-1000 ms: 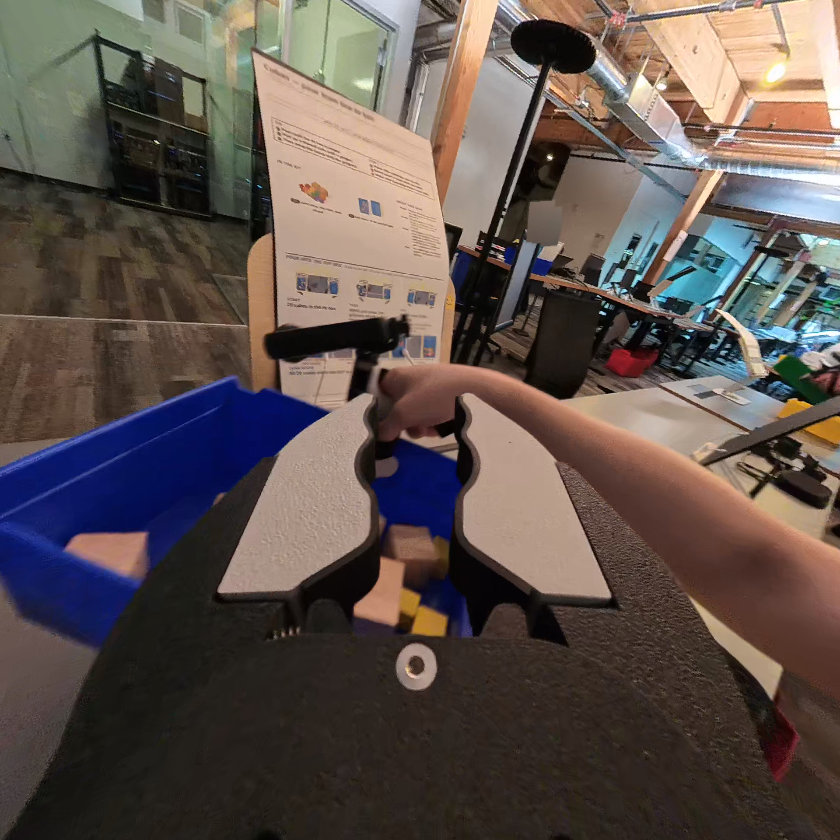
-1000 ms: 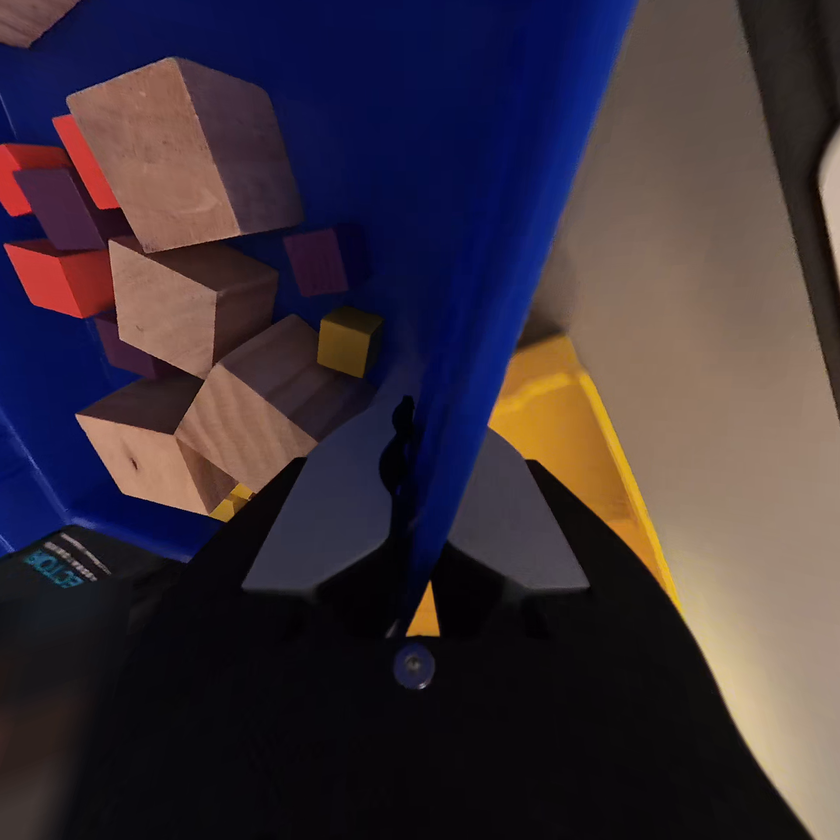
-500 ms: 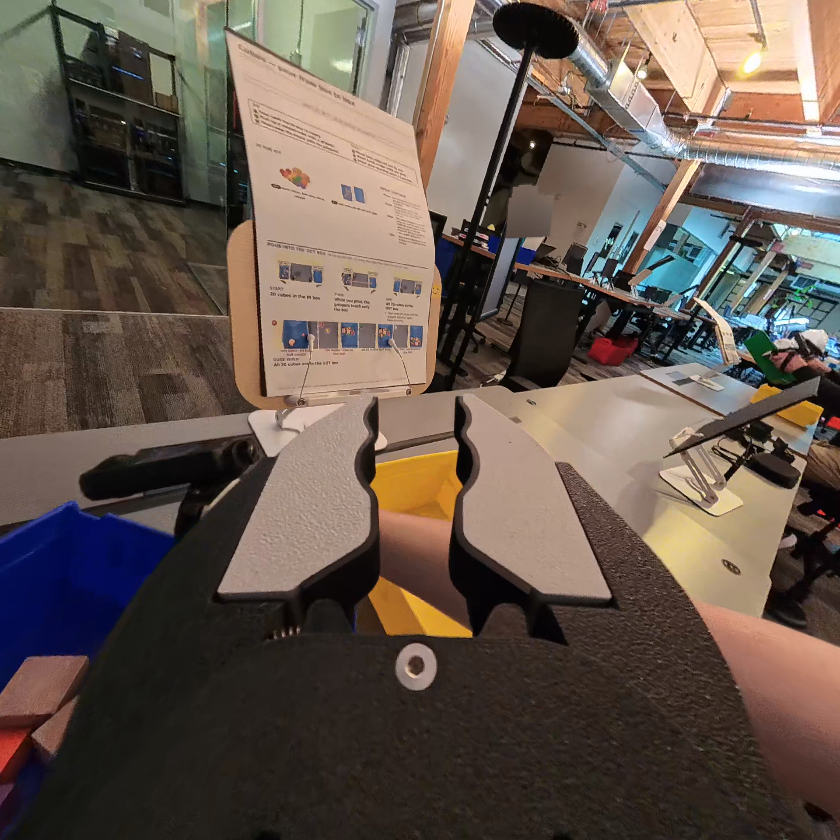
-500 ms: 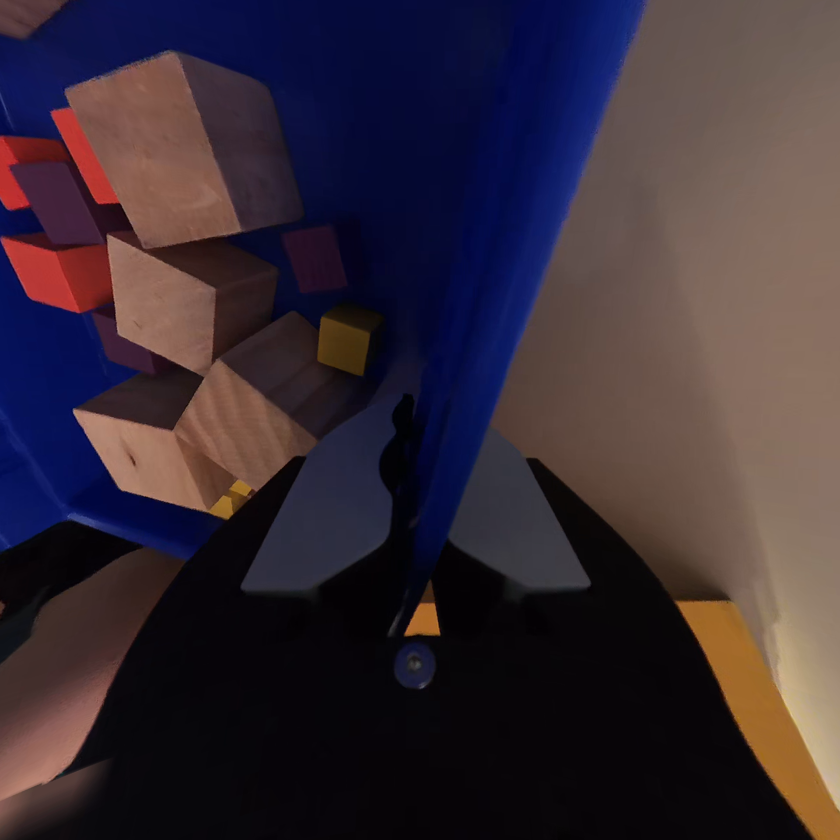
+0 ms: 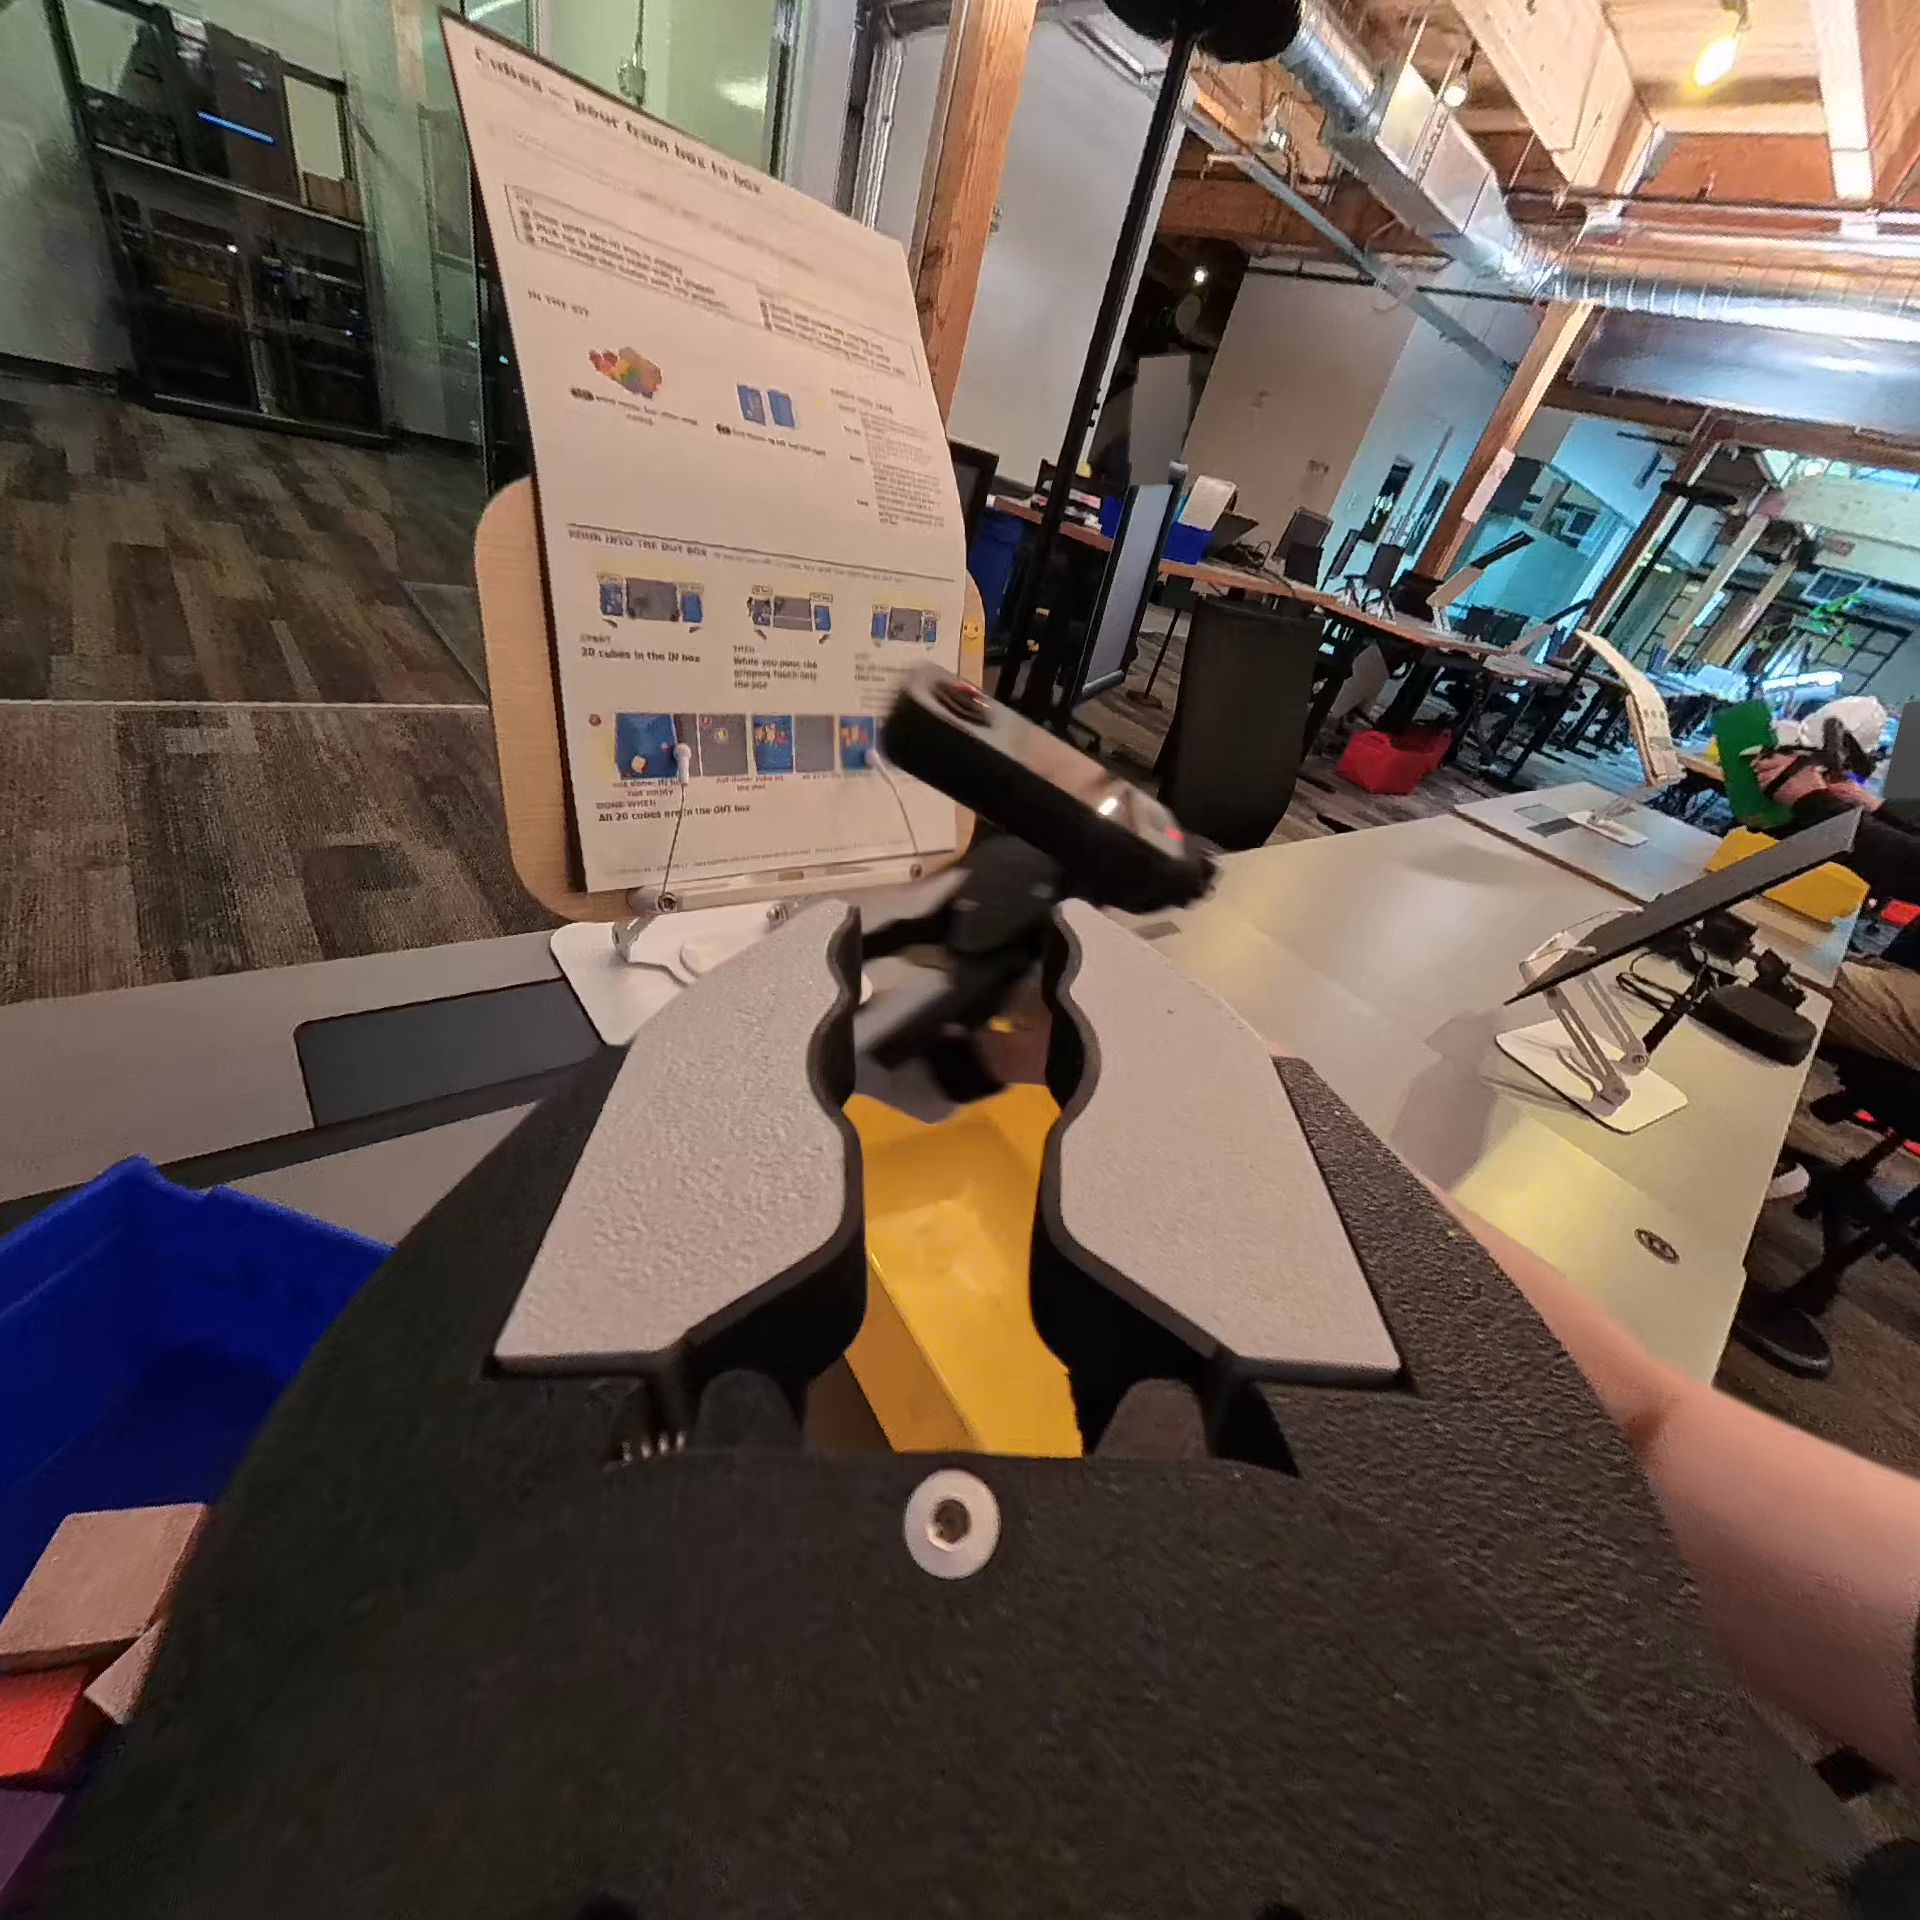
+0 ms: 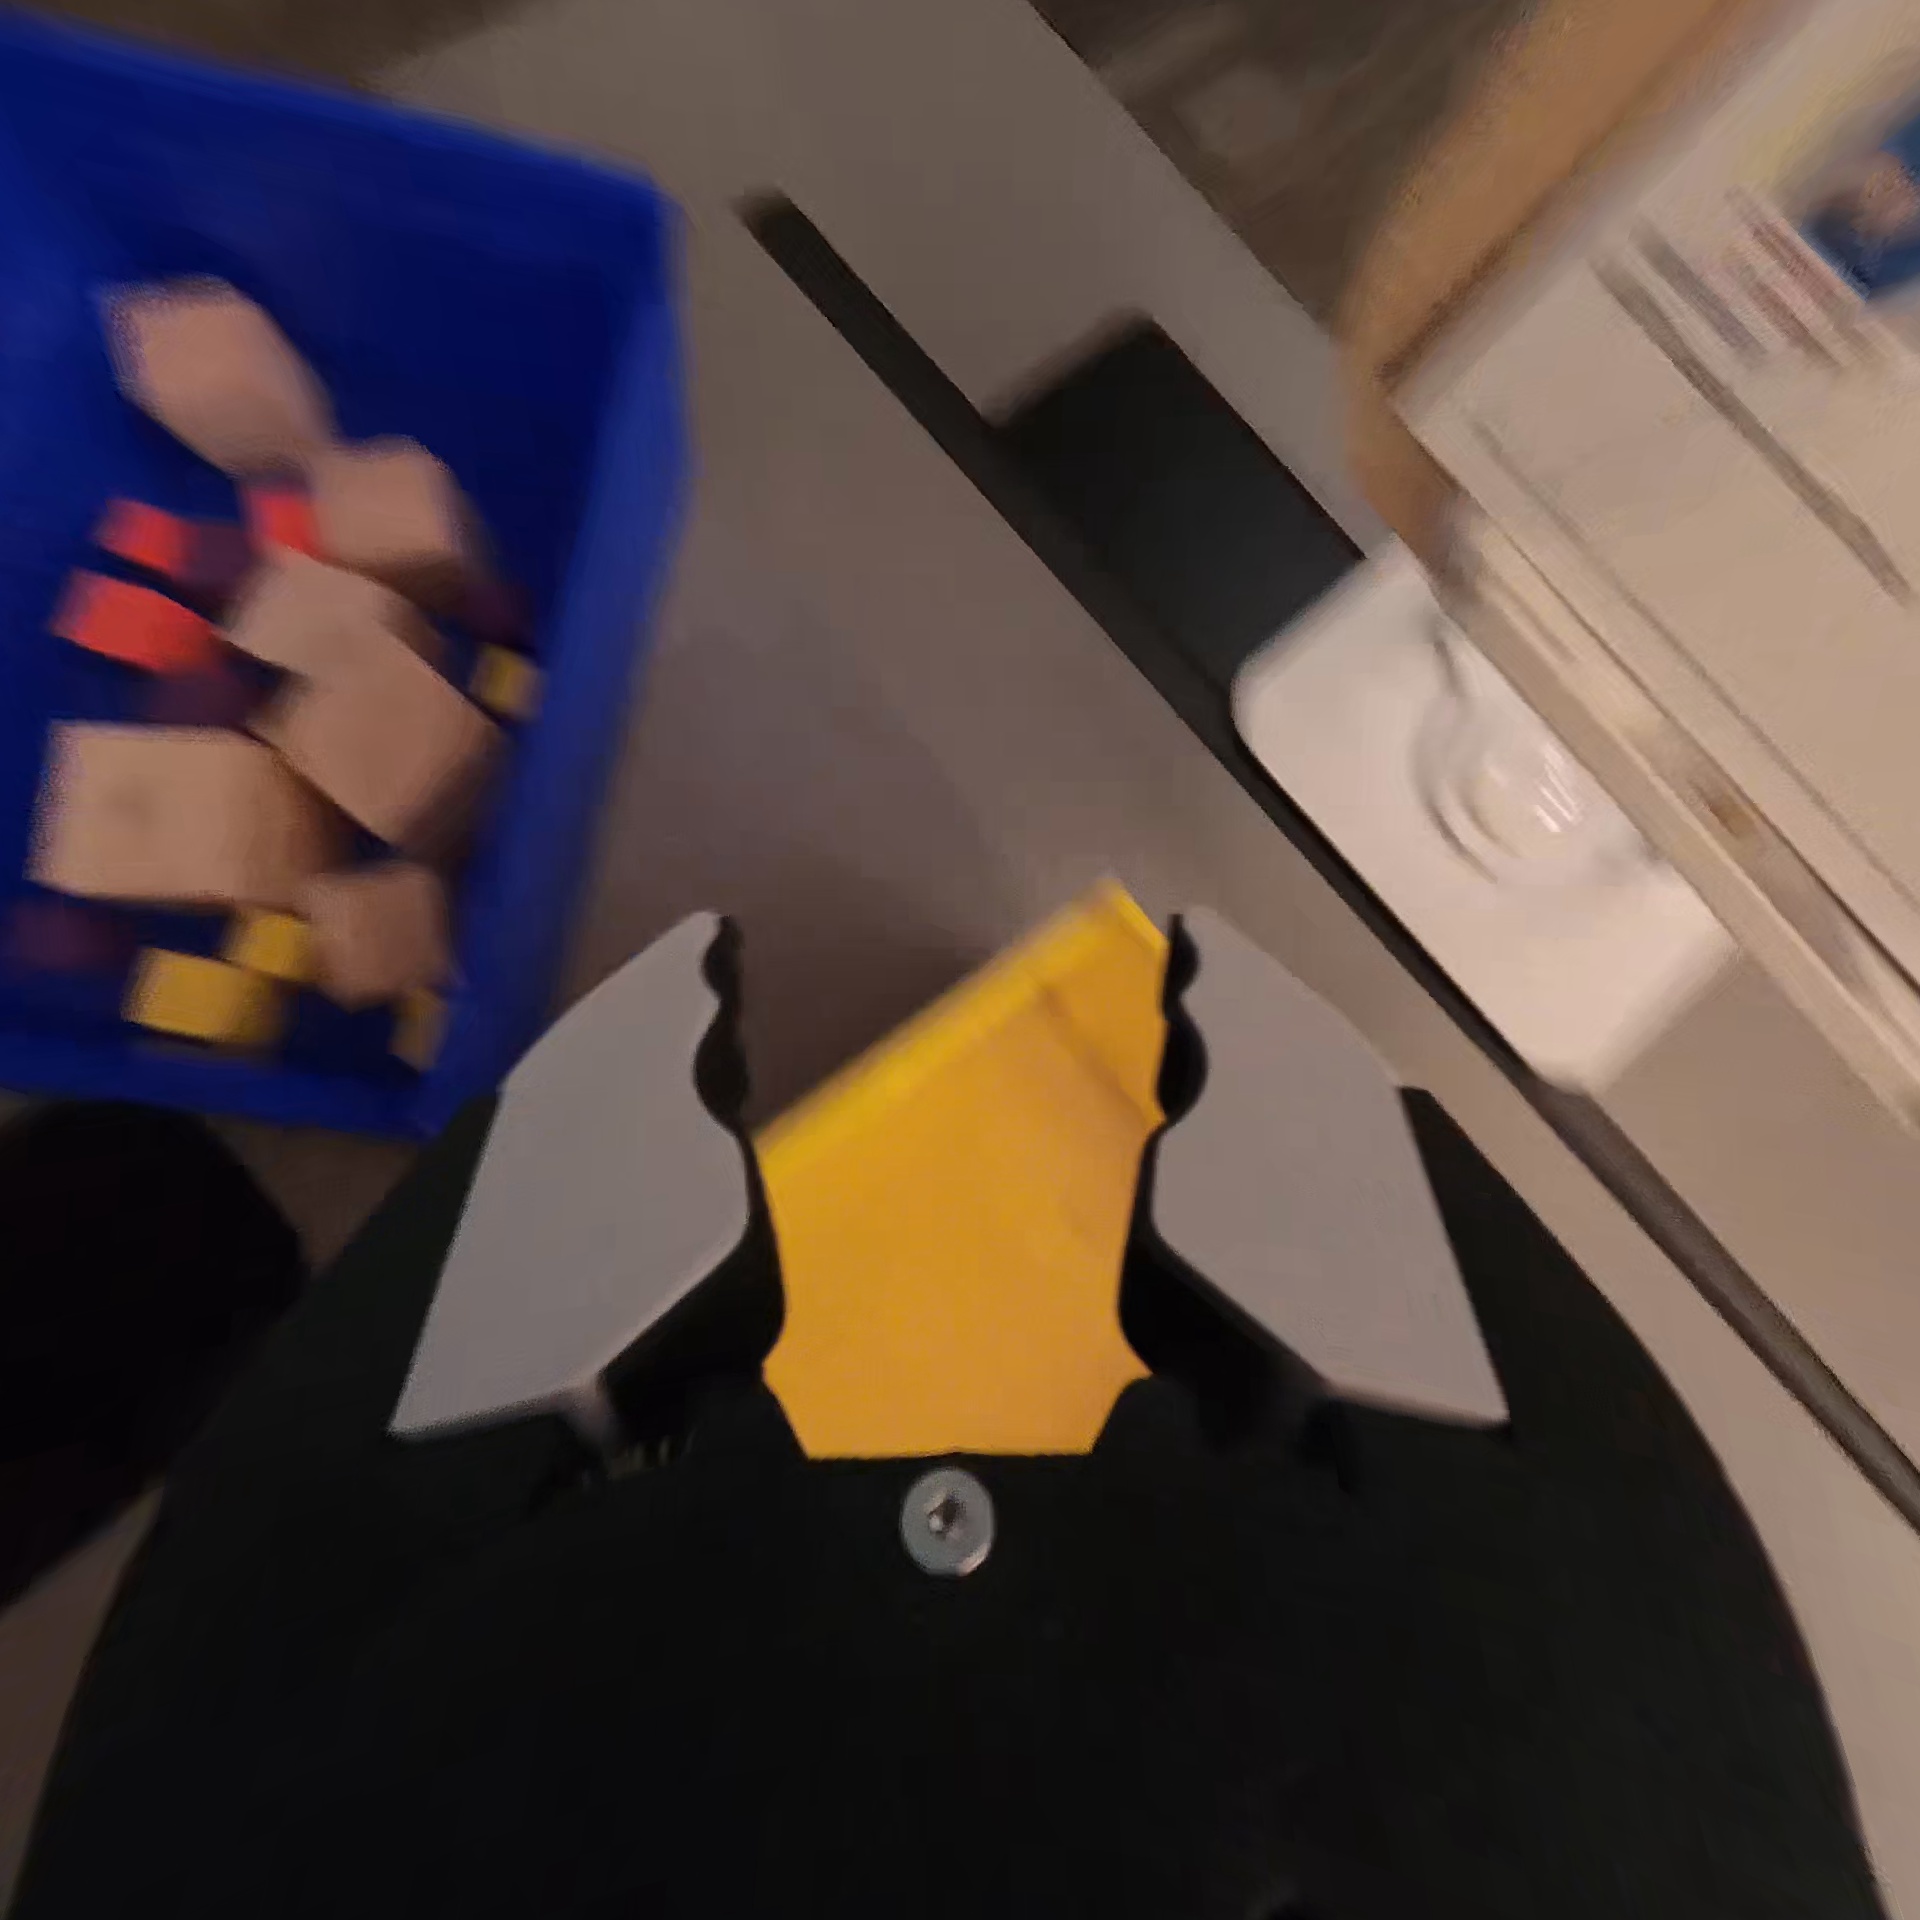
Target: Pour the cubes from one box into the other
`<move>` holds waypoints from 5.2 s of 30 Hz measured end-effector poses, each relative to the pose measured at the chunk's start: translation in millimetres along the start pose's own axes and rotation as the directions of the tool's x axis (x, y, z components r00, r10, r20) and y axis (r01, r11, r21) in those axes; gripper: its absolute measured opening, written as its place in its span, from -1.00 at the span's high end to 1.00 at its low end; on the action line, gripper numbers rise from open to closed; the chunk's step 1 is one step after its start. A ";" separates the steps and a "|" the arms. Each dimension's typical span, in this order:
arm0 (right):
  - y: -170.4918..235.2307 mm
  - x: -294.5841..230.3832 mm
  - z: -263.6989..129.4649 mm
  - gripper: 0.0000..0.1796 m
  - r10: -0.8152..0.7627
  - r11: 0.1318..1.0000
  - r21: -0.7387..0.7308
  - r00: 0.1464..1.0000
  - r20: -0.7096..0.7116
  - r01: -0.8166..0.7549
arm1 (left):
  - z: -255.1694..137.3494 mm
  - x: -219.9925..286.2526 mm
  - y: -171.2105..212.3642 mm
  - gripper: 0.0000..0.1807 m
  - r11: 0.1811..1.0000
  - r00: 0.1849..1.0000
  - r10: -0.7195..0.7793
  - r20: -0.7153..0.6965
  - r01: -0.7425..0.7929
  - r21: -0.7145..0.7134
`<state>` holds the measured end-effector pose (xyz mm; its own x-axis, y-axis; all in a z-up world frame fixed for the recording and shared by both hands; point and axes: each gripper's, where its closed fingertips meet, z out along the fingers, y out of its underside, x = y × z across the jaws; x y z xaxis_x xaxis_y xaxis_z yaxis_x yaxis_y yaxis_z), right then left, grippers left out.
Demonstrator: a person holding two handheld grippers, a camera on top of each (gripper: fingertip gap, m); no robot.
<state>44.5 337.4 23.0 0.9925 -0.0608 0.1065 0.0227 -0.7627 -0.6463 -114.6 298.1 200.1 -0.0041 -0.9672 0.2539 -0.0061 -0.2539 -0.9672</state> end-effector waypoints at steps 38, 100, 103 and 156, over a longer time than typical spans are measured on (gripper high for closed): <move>394.4 274.2 -105.7 0.93 0.566 0.629 -0.502 0.792 -0.227 -0.594 | 42.0 15.5 31.3 0.63 0.979 0.994 0.099 0.037 -0.091 -0.182; 133.5 133.8 -189.7 0.57 -0.001 0.859 0.511 1.000 0.022 -0.010 | -25.0 -208.3 277.8 0.85 0.411 0.774 0.099 0.626 0.541 -0.734; 143.1 80.6 -117.6 0.52 -0.028 0.957 0.290 0.989 0.143 -0.015 | 3.8 -187.2 283.7 0.85 0.414 0.799 0.105 0.592 0.506 -0.757; 173.9 211.1 -145.5 0.93 0.636 0.675 -0.393 0.762 -0.118 -0.624 | 233.3 28.6 159.6 0.90 0.343 0.934 0.276 0.225 0.123 -0.931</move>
<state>240.4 98.3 43.1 0.7568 -0.6078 -0.2405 -0.6517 -0.7299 -0.2059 117.6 228.6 51.8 0.2198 -0.9751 -0.0305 -0.9336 -0.2012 -0.2964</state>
